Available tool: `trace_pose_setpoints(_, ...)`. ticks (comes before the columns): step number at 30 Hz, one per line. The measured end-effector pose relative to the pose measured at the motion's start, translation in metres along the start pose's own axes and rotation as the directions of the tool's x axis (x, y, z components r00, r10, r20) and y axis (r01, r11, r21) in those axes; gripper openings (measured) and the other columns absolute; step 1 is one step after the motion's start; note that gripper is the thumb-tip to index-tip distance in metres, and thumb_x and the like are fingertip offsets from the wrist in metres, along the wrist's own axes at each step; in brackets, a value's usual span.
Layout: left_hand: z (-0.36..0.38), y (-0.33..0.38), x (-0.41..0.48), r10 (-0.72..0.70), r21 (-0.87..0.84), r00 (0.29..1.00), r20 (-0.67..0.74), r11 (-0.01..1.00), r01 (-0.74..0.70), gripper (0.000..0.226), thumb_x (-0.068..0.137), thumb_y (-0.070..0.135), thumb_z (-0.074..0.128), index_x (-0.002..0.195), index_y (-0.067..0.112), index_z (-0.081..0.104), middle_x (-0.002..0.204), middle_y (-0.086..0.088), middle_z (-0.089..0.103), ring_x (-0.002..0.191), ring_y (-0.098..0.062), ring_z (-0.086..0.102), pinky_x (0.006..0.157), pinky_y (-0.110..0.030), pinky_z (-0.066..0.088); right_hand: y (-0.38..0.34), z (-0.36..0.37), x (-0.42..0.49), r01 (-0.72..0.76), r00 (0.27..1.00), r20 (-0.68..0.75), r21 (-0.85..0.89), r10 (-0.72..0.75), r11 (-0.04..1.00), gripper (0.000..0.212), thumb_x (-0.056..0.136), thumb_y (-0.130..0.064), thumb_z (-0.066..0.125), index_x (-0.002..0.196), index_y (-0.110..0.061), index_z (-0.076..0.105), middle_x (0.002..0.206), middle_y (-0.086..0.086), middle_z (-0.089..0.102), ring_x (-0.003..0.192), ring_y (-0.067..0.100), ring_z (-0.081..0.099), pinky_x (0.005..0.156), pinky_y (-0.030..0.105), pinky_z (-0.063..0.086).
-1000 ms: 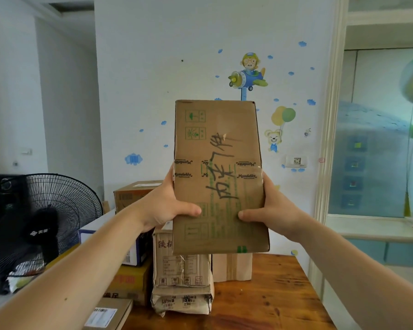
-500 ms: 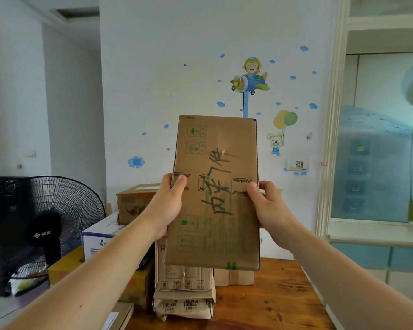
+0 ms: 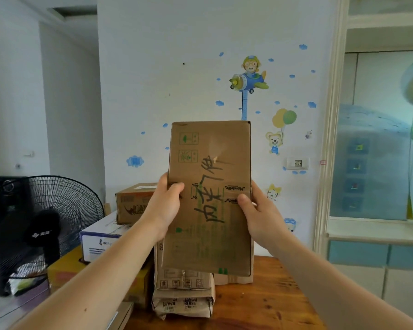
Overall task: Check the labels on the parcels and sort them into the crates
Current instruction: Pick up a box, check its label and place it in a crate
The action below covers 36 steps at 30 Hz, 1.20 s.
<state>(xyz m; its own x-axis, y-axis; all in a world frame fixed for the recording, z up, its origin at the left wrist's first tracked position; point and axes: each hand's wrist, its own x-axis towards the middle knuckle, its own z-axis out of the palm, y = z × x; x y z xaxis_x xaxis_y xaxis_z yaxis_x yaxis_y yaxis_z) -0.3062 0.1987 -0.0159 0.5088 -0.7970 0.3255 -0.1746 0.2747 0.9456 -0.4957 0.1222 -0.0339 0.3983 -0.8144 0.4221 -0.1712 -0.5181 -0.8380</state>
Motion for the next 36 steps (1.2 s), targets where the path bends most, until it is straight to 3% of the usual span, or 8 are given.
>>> trace_pose_setpoints(3,0.005,-0.010,-0.006,0.173,0.174,0.983,-0.063,0.972,-0.160,0.063,0.090,0.044,0.061,0.143,0.036,0.027,0.132,0.006,0.053,0.119,-0.018,0.054,0.099,-0.044,0.048,-0.001,0.003,-0.001,0.044,0.999,-0.004,-0.038,-0.044,0.998,0.051,0.102,-0.044,0.037,0.151,-0.047,0.023,0.127,-0.016,0.057,0.106,0.003,0.055,0.072,0.015,0.045)
trace_pose_setpoints(6,0.005,-0.013,-0.008,0.274,0.241,0.957,-0.099,0.939,-0.244,0.093,0.068,0.059,0.070,0.145,0.037,0.022,0.140,0.006,0.046,0.127,-0.017,0.047,0.106,-0.045,0.043,-0.004,0.003,-0.003,0.104,0.994,-0.011,-0.033,-0.105,0.994,0.054,0.101,-0.044,0.039,0.152,-0.047,0.020,0.135,-0.014,0.053,0.125,0.012,0.049,0.100,0.037,0.050)
trace_pose_setpoints(13,-0.005,-0.006,0.006,0.233,0.234,0.969,-0.080,0.950,-0.209,0.074,0.083,0.040,0.074,0.144,0.031,0.032,0.125,0.009,0.061,0.113,-0.018,0.061,0.099,-0.048,0.050,0.001,0.005,-0.002,0.106,0.994,0.018,-0.061,-0.105,0.993,0.064,0.098,-0.045,0.050,0.151,-0.052,0.015,0.139,-0.017,0.050,0.127,0.012,0.047,0.106,0.046,0.046)
trace_pose_setpoints(19,-0.010,-0.009,0.004,0.220,0.230,0.972,-0.077,0.953,-0.197,0.103,0.062,0.071,0.073,0.146,0.038,0.025,0.133,0.010,0.057,0.115,-0.020,0.060,0.099,-0.051,0.050,0.004,0.009,-0.005,0.099,0.995,0.013,-0.084,-0.099,0.991,0.065,0.098,-0.045,0.049,0.152,-0.051,0.014,0.137,-0.012,0.051,0.127,0.015,0.045,0.106,0.043,0.044)
trace_pose_setpoints(25,-0.011,-0.010,0.004,0.265,0.121,0.956,-0.124,0.960,-0.251,0.057,0.087,0.032,0.070,0.136,0.030,0.041,0.117,0.014,0.062,0.109,-0.014,0.062,0.095,-0.043,0.052,0.000,0.007,-0.001,0.143,0.990,0.002,-0.057,-0.143,0.988,0.051,0.103,-0.044,0.034,0.151,-0.049,0.019,0.143,-0.013,0.039,0.129,0.008,0.037,0.113,0.040,0.034)
trace_pose_setpoints(28,-0.013,-0.012,0.004,0.272,0.069,0.949,-0.162,0.962,-0.264,0.059,0.087,0.032,0.071,0.137,0.028,0.040,0.123,0.009,0.062,0.113,-0.014,0.060,0.100,-0.045,0.049,-0.001,0.003,0.002,0.163,0.984,-0.066,-0.036,-0.165,0.986,0.043,0.106,-0.032,0.030,0.149,-0.040,0.032,0.141,-0.009,0.044,0.128,0.008,0.041,0.115,0.037,0.032)
trace_pose_setpoints(32,-0.015,-0.012,0.005,0.271,0.036,0.948,-0.165,0.962,-0.269,0.060,0.086,0.034,0.072,0.137,0.028,0.041,0.120,0.007,0.064,0.109,-0.016,0.062,0.096,-0.045,0.051,-0.001,-0.001,0.011,0.162,0.980,-0.101,-0.090,-0.171,0.983,0.037,0.105,-0.028,0.040,0.142,-0.032,0.044,0.117,-0.016,0.049,0.102,-0.001,0.049,0.097,0.026,0.038)
trace_pose_setpoints(36,-0.019,-0.012,0.006,0.260,-0.005,0.954,-0.149,0.965,-0.263,0.050,0.085,0.033,0.072,0.128,0.030,0.046,0.115,0.004,0.066,0.105,-0.018,0.065,0.089,-0.043,0.054,0.010,-0.004,0.023,0.127,0.987,-0.091,-0.070,-0.133,0.990,0.033,0.104,-0.037,0.039,0.136,-0.035,0.048,0.131,-0.007,0.051,0.115,0.007,0.049,0.102,0.032,0.039)
